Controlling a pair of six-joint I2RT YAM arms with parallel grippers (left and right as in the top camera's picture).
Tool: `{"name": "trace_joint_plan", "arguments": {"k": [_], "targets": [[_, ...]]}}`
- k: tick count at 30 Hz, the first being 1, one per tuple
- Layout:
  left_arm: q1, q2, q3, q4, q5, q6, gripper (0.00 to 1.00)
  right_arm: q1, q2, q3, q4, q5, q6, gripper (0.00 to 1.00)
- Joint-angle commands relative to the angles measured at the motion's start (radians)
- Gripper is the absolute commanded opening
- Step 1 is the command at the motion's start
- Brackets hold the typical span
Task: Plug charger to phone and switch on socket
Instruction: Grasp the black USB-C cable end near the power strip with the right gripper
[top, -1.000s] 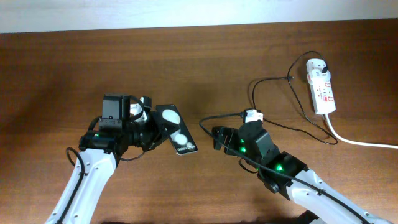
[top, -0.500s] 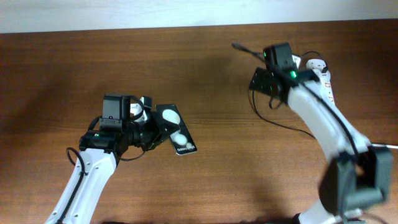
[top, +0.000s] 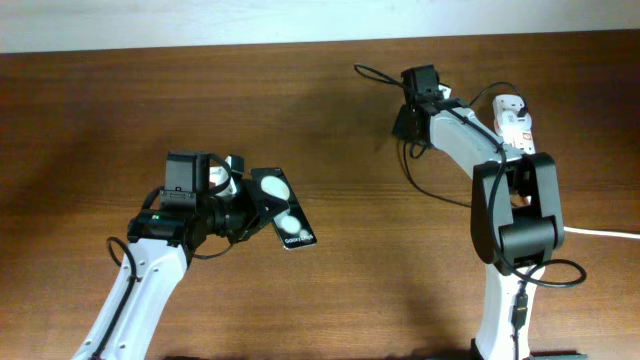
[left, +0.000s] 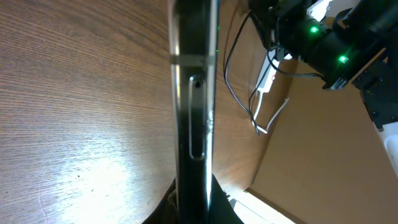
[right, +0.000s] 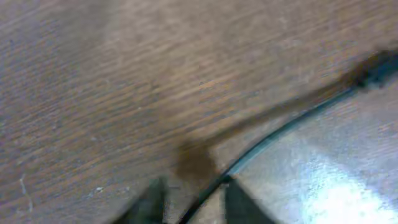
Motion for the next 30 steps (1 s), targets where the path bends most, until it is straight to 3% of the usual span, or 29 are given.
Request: {"name": "trace_joint_plan", "arguments": {"k": [1,5,9,11,13,14,16,18,19,23,26,30], "targets": [[0.003,-0.002,0.008,-0.002,0.019,0.02,0.0,-0.002,0.017,0.015,-0.047,-0.068,-0.014,0.14],[0.003,-0.002,0.008,-0.002,0.019,0.02,0.0,0.03,0.017,0.015,-0.188,-0.217,-0.157,0.06],[0.003,-0.002,0.008,-0.002,0.019,0.02,0.0,0.171,0.017,0.014,-0.467,-0.211,-0.205,0.06],[0.003,-0.002,0.008,-0.002,0.019,0.02,0.0,0.242,0.017,0.014,-0.511,-0.146,-0.204,0.09],[0.003,-0.002,0.008,-0.002,0.019,0.02,0.0,0.246,0.017,0.016,-0.448,-0.008,-0.204,0.52],[0.003,-0.002,0.008,-0.002,0.019,0.02,0.0,0.231,0.017,0.016,-0.408,0.052,-0.204,0.67],[0.003,-0.002,0.008,-0.002,0.019,0.02,0.0,0.206,0.017,0.016,-0.342,0.069,-0.204,0.72],[0.003,-0.002,0.008,-0.002,0.019,0.02,0.0,0.198,0.017,0.016,-0.294,0.064,-0.204,0.95],[0.003,-0.002,0.008,-0.002,0.019,0.02,0.0,0.2,0.017,0.015,-0.282,0.064,-0.203,0.99],[0.003,-0.002,0.008,-0.002,0.019,0.019,0.0,0.2,0.017,-0.013,-0.246,0.046,-0.138,0.95],[0.003,-0.002,0.008,-0.003,0.02,0.019,0.0,0.2,0.017,-0.03,-0.251,0.032,-0.06,0.63],[0.003,-0.002,0.008,-0.003,0.023,0.019,0.0,0.199,0.018,-0.031,-0.296,-0.011,0.003,0.47]]}}
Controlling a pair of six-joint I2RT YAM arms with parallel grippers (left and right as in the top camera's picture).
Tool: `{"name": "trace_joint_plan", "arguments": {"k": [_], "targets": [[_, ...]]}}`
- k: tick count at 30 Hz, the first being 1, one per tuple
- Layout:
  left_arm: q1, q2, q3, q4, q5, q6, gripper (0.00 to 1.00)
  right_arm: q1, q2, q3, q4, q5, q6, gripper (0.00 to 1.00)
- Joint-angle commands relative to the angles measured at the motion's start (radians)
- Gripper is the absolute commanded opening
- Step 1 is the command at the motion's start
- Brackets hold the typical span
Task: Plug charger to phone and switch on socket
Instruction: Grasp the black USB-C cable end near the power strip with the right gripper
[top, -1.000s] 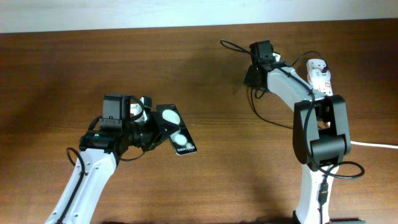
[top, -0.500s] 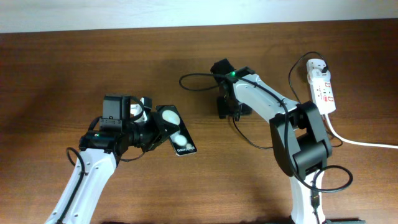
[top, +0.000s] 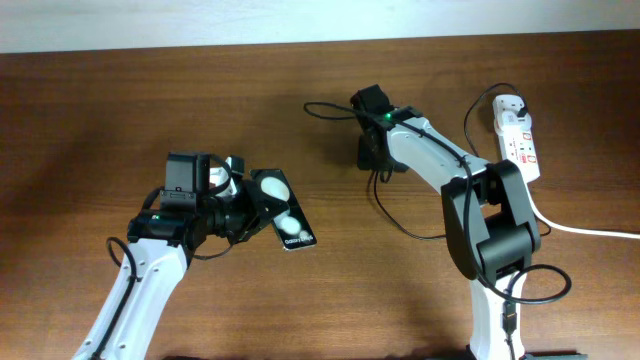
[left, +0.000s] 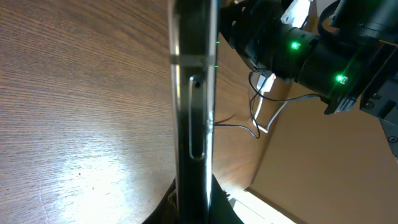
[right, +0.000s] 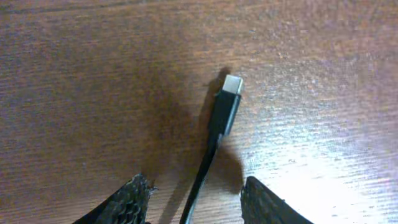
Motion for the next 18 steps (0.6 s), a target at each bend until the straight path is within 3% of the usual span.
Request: {"name": "trace_joint_plan", "arguments": {"k": [1,3,6,10,13,16,18], "targets": [[0.003,-0.002,0.008,0.005,0.023,0.019,0.0,0.0,0.033,-0.042,-0.029,-0.013,0.043,0.46],[0.003,-0.002,0.008,0.002,0.037,0.019,0.0,-0.014,0.033,-0.042,-0.02,-0.012,0.043,0.34],[0.003,-0.002,0.008,0.002,0.046,0.019,0.0,-0.042,0.033,-0.042,-0.012,-0.012,0.043,0.27],[0.003,-0.002,0.008,0.002,0.046,0.019,0.0,-0.064,0.033,-0.042,0.032,-0.013,0.04,0.28],[0.003,-0.002,0.008,0.002,0.045,0.019,0.0,-0.062,0.034,-0.042,0.026,-0.057,0.04,0.13],[0.003,-0.002,0.008,0.002,0.045,0.019,0.0,-0.062,0.034,-0.042,0.007,-0.125,0.04,0.18],[0.003,-0.002,0.008,0.002,0.045,0.019,0.0,-0.063,0.034,-0.041,0.003,-0.122,0.04,0.04]]}}
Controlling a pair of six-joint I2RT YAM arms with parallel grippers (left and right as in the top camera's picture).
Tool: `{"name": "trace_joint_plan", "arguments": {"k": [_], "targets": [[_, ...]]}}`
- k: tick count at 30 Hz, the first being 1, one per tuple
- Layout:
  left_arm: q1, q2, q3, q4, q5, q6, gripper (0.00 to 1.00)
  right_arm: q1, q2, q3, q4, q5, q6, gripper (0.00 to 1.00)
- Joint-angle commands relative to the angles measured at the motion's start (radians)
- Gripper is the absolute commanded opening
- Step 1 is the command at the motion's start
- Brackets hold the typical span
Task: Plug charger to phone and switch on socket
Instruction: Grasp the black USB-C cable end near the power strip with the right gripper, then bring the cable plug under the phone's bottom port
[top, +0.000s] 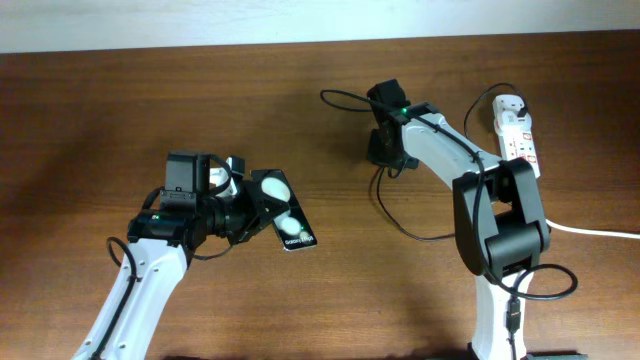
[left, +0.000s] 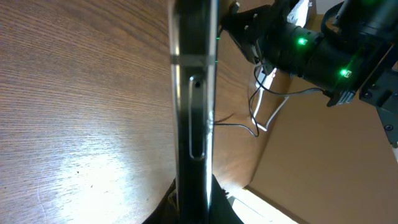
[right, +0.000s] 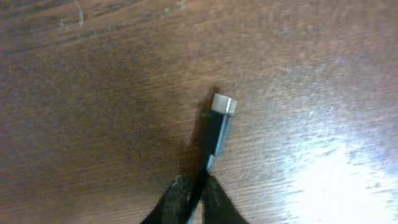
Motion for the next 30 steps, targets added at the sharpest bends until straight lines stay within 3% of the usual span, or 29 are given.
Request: {"name": "trace_joint_plan", "arguments": {"k": [1,5,9,11,14,17,20,23,25,28,30], "targets": [[0.003,-0.002,0.008,0.005,0.038,0.019,0.01,-0.001,0.036,-0.031,-0.026,-0.04,-0.003,0.04],[0.003,-0.002,0.008,0.044,0.066,0.026,0.0,-0.003,-0.136,-0.006,-0.144,-0.154,-0.181,0.04],[0.003,0.119,0.009,0.41,0.381,0.035,0.0,-0.05,-0.496,-0.006,-0.372,-0.389,-0.308,0.04],[0.003,0.198,0.009,0.52,0.511,0.034,0.0,-0.064,-0.659,-0.006,-0.503,-0.428,-0.377,0.04],[0.003,0.226,0.009,0.554,0.522,0.034,0.0,-0.061,-0.849,-0.01,-0.633,-0.523,-0.423,0.04],[0.002,0.226,0.009,0.716,0.621,0.029,0.0,-0.012,-1.06,-0.071,-0.677,-0.601,-0.43,0.04],[0.002,0.226,0.009,0.786,0.611,-0.026,0.0,0.007,-1.278,-0.264,-0.587,-0.645,-0.346,0.04],[0.002,0.226,0.009,0.96,0.513,-0.262,0.0,0.007,-1.401,-0.554,-0.358,-0.672,-0.166,0.04],[-0.004,0.226,0.009,1.035,0.452,-0.407,0.0,0.007,-1.391,-0.686,-0.206,-0.745,-0.165,0.04],[-0.024,0.226,0.009,1.035,0.432,-0.443,0.0,0.021,-1.338,-0.736,-0.097,-0.777,-0.14,0.04],[-0.026,0.226,0.009,1.035,0.428,-0.442,0.0,0.14,-1.284,-0.736,0.041,-0.753,-0.14,0.04]]}}
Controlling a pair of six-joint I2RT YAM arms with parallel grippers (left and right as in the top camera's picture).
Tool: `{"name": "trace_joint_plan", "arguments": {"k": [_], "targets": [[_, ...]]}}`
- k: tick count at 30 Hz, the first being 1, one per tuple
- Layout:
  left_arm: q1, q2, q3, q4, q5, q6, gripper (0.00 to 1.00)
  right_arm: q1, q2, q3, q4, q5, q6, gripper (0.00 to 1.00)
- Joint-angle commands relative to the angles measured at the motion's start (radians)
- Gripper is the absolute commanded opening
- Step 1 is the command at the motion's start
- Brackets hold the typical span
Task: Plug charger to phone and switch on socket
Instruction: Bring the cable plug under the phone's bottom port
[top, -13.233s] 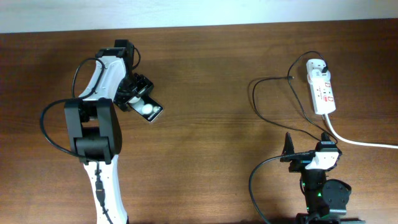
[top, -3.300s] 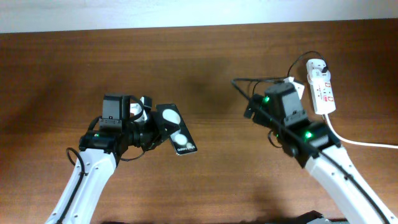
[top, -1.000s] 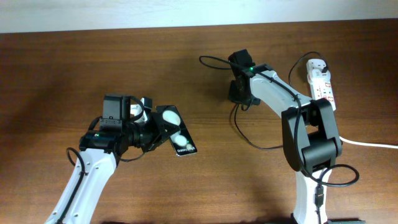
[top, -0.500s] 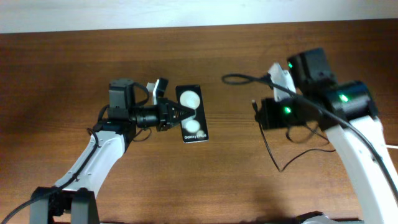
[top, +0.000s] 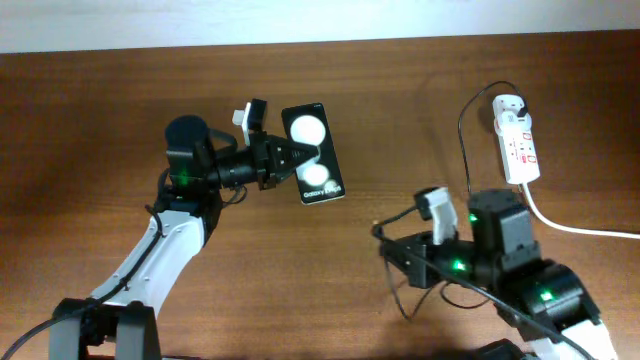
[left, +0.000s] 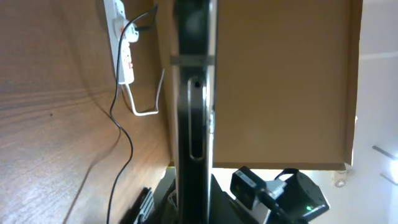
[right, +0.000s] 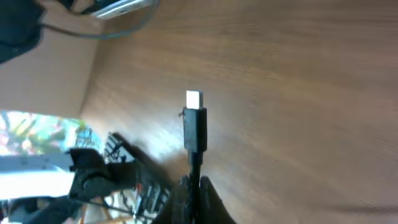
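A black phone (top: 313, 153) with two white round marks on its back is held off the table, my left gripper (top: 280, 158) shut on its lower end. In the left wrist view the phone (left: 194, 106) stands edge-on between the fingers (left: 193, 202). My right gripper (top: 388, 250) hangs over the near right of the table, shut on the black charger cable just behind its plug (right: 194, 124), whose metal tip points away from the gripper (right: 193, 196). The white socket strip (top: 515, 138) lies at the back right, the cable (top: 462, 130) running from it.
The brown wooden table (top: 100, 110) carries the socket strip's white lead (top: 580, 230) going off to the right. The strip (left: 121, 43) and its black cable also show in the left wrist view. A cardboard-coloured wall (left: 280, 81) stands beyond the table.
My right gripper has moved from the back middle of the table to the near right, with the plug now off the wood. My left gripper has carried the phone higher, backward and to the right.
The right gripper was open over the cable near the socket strip, then open astride the plug at the back middle, then shut on the cable behind the plug. Now it holds the plug in the air. The left gripper held the phone throughout and now holds it higher.
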Motion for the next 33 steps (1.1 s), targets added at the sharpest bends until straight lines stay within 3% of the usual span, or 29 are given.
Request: {"name": "trace_joint_plan", "arguments": {"k": [1,3,6,13,20,33], "targets": [[-0.005,-0.006,0.018,0.013,-0.012,-0.023,0.0,0.144,0.061,0.0,0.125,0.042,0.008,0.04],[-0.005,-0.006,0.018,0.013,-0.011,0.005,0.0,0.261,0.13,0.0,0.195,0.177,0.062,0.04],[-0.005,-0.006,0.017,0.013,-0.012,0.05,0.0,0.325,0.15,0.0,0.288,0.198,0.068,0.04],[-0.005,-0.006,0.017,0.013,0.024,0.095,0.0,0.331,0.158,0.0,0.368,0.286,0.093,0.04],[-0.005,-0.006,0.017,0.065,0.057,0.096,0.0,0.329,0.204,0.0,0.404,0.282,0.254,0.04],[-0.005,-0.006,0.018,0.091,0.057,0.118,0.0,0.329,0.137,0.007,0.4,0.248,0.259,0.04]]}}
